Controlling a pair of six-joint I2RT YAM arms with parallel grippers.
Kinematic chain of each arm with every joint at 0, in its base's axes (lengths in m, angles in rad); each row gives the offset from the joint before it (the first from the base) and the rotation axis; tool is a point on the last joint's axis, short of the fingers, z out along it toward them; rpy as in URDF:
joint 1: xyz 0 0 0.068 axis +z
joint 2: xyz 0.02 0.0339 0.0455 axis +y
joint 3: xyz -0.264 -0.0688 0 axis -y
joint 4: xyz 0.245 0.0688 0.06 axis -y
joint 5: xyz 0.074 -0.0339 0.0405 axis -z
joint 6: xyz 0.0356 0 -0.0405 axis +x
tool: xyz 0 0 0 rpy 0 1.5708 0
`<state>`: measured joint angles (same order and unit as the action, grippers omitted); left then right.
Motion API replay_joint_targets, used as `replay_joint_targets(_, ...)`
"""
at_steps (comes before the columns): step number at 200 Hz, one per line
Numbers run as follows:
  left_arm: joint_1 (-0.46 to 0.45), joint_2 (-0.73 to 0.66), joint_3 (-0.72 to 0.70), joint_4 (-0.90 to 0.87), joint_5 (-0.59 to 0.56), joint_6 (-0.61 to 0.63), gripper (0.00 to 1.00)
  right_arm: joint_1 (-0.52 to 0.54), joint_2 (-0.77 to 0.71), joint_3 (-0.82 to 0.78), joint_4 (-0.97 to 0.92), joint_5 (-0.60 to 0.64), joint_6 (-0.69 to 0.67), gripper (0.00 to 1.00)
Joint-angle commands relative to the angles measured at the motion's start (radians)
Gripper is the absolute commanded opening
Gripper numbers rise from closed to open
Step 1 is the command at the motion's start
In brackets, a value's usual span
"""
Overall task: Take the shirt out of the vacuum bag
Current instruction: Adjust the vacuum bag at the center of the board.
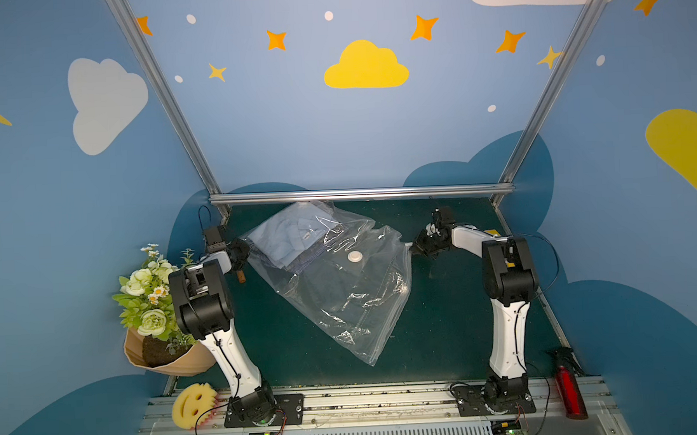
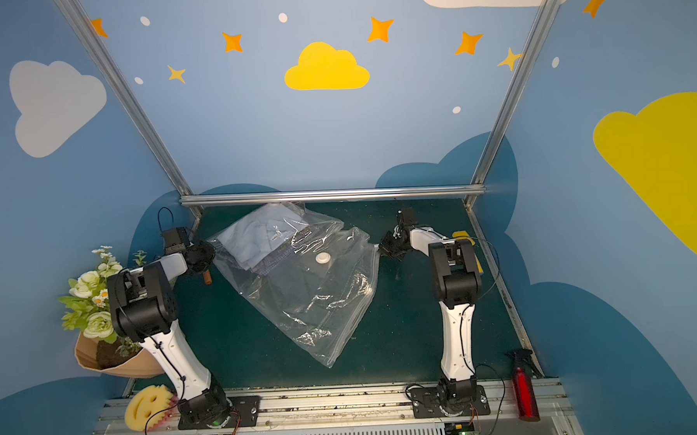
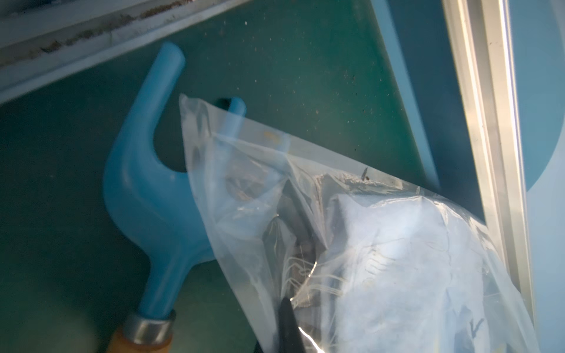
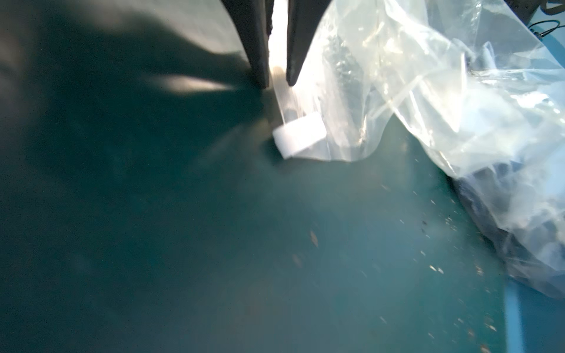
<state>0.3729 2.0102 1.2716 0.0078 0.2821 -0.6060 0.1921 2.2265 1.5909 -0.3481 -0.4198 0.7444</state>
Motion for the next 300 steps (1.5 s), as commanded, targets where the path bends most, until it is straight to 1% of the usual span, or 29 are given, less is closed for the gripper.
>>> replay_joint_targets(1,0.012,-0.028,0.008,0.015,-0.061,0.016,0.04,-0.001,0.071,0.118,-0.063,-0.036,-0.034,0.13)
replay_joint_targets(11,0.016,-0.034,0.011,0.012,-0.063,0.015,0.04,0.003,0.096,0.168,-0.078,-0.048,-0.036,0.12)
replay_joint_targets(15,0.017,-0.036,0.014,0.011,-0.094,0.018,0.04,0.005,0.101,0.181,-0.081,-0.049,-0.033,0.12)
replay_joint_targets(39,0.022,-0.05,0.05,-0.012,-0.137,0.036,0.04,0.021,0.145,0.268,-0.105,-0.06,-0.039,0.12)
replay_joint_targets(62,0.023,-0.095,0.039,-0.001,-0.2,0.036,0.04,0.032,0.167,0.298,-0.104,-0.073,-0.033,0.11)
replay_joint_targets(89,0.007,-0.194,-0.084,0.076,-0.287,-0.008,0.04,0.032,0.187,0.341,-0.121,-0.077,-0.04,0.11)
replay_joint_targets(110,-0.037,-0.278,-0.176,0.098,-0.373,-0.007,0.04,0.027,0.19,0.388,-0.157,-0.068,-0.068,0.11)
replay_joint_targets(120,-0.061,-0.312,-0.21,0.097,-0.419,-0.003,0.11,0.021,0.188,0.414,-0.183,-0.061,-0.089,0.13)
replay_joint_targets(130,-0.075,-0.33,-0.231,0.107,-0.419,0.0,0.21,0.015,0.179,0.429,-0.207,-0.047,-0.109,0.14)
replay_joint_targets(151,-0.097,-0.331,-0.228,0.082,-0.391,0.017,0.51,-0.007,0.146,0.426,-0.238,-0.015,-0.148,0.22)
replay_joint_targets(165,-0.117,-0.339,-0.23,0.077,-0.382,0.028,0.64,-0.028,0.113,0.4,-0.244,-0.015,-0.166,0.3)
replay_joint_targets(184,-0.149,-0.363,-0.225,0.066,-0.379,0.05,0.73,-0.057,0.051,0.347,-0.24,0.002,-0.2,0.41)
replay_joint_targets(196,-0.171,-0.377,-0.205,0.042,-0.38,0.068,0.75,-0.077,0.003,0.323,-0.257,0.012,-0.233,0.45)
replay_joint_targets(221,-0.228,-0.455,-0.213,0.039,-0.376,0.065,0.76,-0.113,-0.103,0.242,-0.259,0.035,-0.279,0.46)
replay_joint_targets(238,-0.305,-0.516,-0.214,0.024,-0.433,0.108,0.77,-0.134,-0.194,0.134,-0.225,0.022,-0.285,0.46)
replay_joint_targets(253,-0.36,-0.555,-0.198,-0.002,-0.414,0.144,0.79,-0.141,-0.267,0.04,-0.196,0.011,-0.296,0.47)
replay_joint_targets(274,-0.439,-0.583,-0.149,-0.066,-0.363,0.236,0.81,-0.148,-0.369,-0.103,-0.165,0.017,-0.303,0.47)
replay_joint_targets(288,-0.501,-0.581,-0.114,-0.117,-0.297,0.294,0.81,-0.155,-0.442,-0.201,-0.124,-0.003,-0.287,0.48)
replay_joint_targets(300,-0.579,-0.566,-0.086,-0.167,-0.235,0.345,0.82,-0.159,-0.5,-0.282,-0.082,-0.022,-0.261,0.49)
